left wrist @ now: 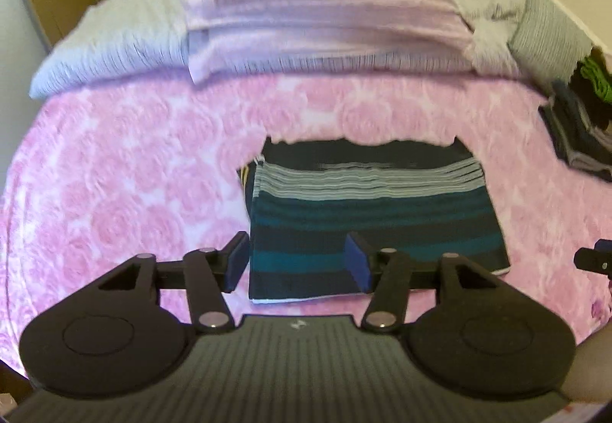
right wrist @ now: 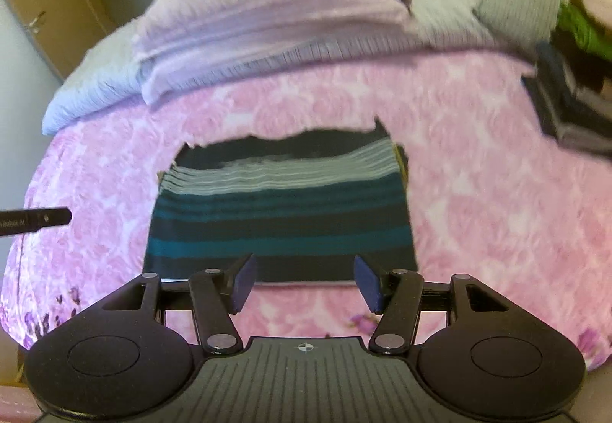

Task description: Fold large clothes

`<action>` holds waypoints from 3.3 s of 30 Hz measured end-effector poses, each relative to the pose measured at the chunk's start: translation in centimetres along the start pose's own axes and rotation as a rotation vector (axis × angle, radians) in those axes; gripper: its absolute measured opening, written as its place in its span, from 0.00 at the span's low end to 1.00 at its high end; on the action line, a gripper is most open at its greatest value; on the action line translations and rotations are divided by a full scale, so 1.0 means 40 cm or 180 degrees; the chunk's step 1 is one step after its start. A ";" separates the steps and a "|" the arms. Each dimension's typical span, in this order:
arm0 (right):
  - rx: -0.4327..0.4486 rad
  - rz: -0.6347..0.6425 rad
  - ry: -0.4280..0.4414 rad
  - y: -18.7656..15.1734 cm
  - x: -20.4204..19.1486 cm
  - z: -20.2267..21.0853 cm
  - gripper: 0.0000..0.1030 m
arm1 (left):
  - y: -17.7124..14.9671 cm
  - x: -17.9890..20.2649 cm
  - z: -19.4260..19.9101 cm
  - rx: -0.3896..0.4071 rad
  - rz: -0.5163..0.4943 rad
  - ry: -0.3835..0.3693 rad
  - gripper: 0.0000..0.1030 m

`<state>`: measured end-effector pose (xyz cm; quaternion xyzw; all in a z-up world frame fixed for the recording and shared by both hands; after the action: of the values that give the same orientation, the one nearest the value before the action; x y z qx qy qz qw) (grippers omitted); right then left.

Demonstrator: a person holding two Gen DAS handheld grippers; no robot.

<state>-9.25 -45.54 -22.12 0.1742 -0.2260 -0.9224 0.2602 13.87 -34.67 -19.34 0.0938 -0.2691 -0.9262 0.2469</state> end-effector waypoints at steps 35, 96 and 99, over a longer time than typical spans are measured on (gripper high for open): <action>0.0119 0.0273 0.0333 -0.225 0.093 0.257 0.54 | -0.284 0.168 0.299 0.0094 0.0210 0.0247 0.58; -0.0196 -0.0555 -0.0279 0.008 0.167 -0.172 0.53 | -0.025 -0.097 -0.250 -0.0592 -0.0166 -0.0212 0.61; -0.0197 -0.0475 -0.0241 0.037 0.201 -0.205 0.53 | -0.024 -0.090 -0.275 -0.0607 -0.0070 -0.0125 0.62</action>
<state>-11.52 -53.86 -29.88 0.1475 -0.1935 -0.9517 0.1873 19.95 -37.13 -28.92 0.0547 -0.1833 -0.9520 0.2391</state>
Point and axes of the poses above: each gripper's, at about its wrist camera, not at the fingertips, and z roughly against the way its jaws point, x to its right, y to its top, the point moved 10 cm from there along -z, roughly the way its jaws point, and after that the axes turned 3 degrees about -z, right-handed, at the moved point
